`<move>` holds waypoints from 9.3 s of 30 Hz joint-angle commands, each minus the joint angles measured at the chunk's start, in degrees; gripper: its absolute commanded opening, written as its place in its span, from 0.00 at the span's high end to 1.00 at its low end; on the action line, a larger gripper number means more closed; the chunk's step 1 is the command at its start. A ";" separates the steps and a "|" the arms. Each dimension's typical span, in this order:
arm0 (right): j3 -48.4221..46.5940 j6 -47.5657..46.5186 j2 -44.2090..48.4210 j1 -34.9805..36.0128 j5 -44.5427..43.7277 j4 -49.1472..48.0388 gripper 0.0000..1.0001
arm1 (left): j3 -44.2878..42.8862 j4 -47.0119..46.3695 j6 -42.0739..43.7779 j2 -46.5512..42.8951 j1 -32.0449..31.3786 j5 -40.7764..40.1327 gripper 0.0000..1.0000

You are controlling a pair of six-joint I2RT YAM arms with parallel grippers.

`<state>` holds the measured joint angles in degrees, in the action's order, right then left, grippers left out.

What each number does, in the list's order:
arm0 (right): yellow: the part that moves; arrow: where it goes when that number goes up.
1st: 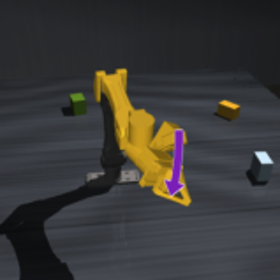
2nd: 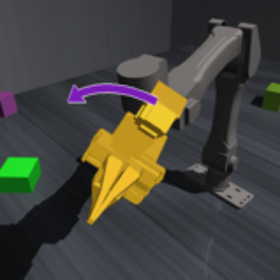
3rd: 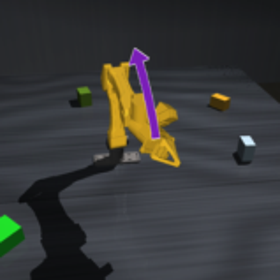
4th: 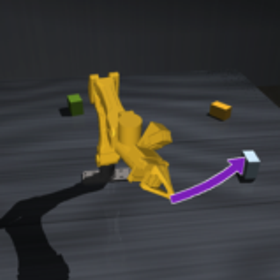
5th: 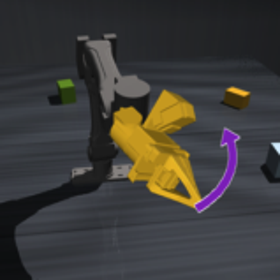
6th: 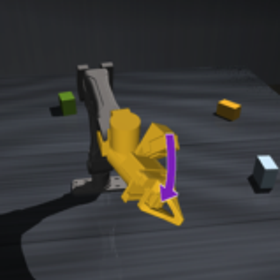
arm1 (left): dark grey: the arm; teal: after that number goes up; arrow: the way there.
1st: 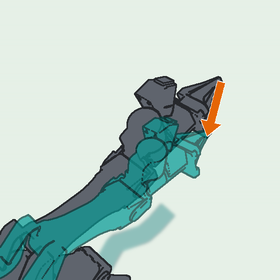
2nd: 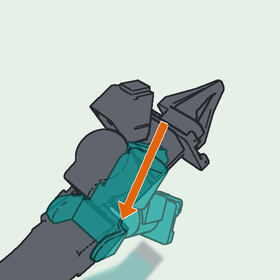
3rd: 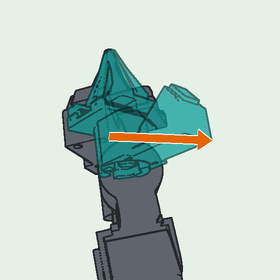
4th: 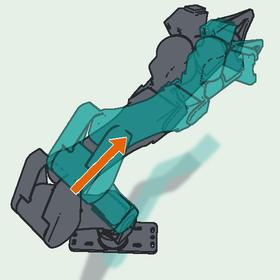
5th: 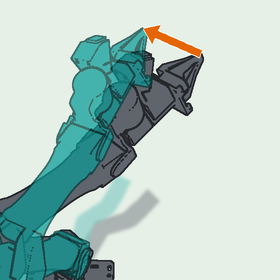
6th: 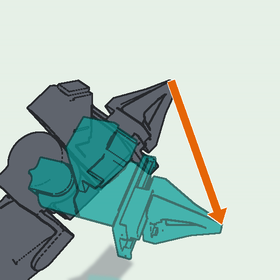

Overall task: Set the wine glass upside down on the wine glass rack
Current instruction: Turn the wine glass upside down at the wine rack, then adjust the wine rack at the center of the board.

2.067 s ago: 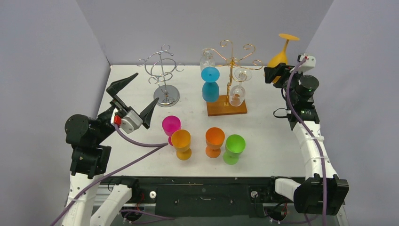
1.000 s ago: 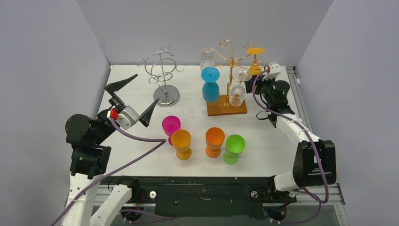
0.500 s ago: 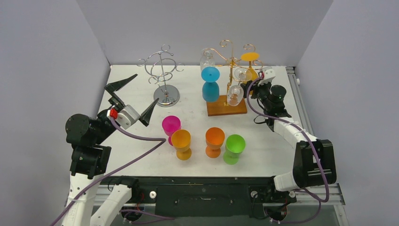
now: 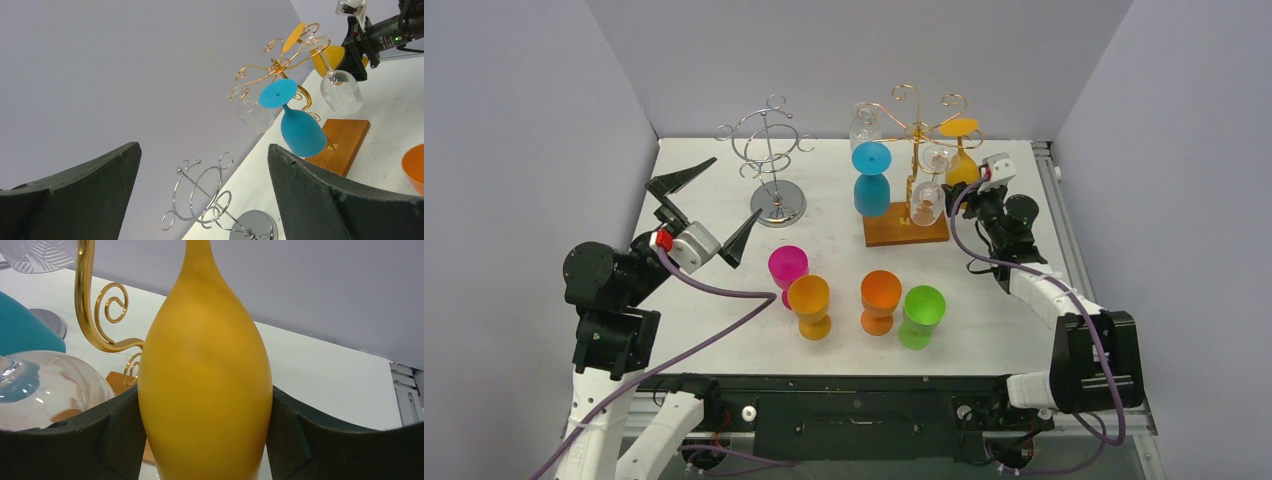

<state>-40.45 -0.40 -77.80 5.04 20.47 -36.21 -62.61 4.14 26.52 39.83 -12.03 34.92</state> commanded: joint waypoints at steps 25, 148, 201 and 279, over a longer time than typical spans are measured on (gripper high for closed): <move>3.61 -3.01 5.21 -2.76 6.94 -8.47 0.65 | 0.27 -1.19 -1.41 0.07 0.02 -0.93 0.04; 3.03 19.40 4.74 -2.36 -4.11 18.99 0.16 | -80.59 24.99 -19.91 81.47 -24.98 -8.95 0.47; 1.25 17.51 4.23 -0.94 -3.68 23.07 0.16 | -84.34 13.39 -30.66 93.98 -24.09 -9.62 1.00; -90.86 14.85 -28.88 5.68 -10.50 71.02 0.41 | -33.46 23.47 -24.82 34.26 -0.39 -3.56 0.04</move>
<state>-128.38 9.28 -106.43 14.83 6.79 39.18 -97.01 26.83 -0.71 76.86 -12.80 29.41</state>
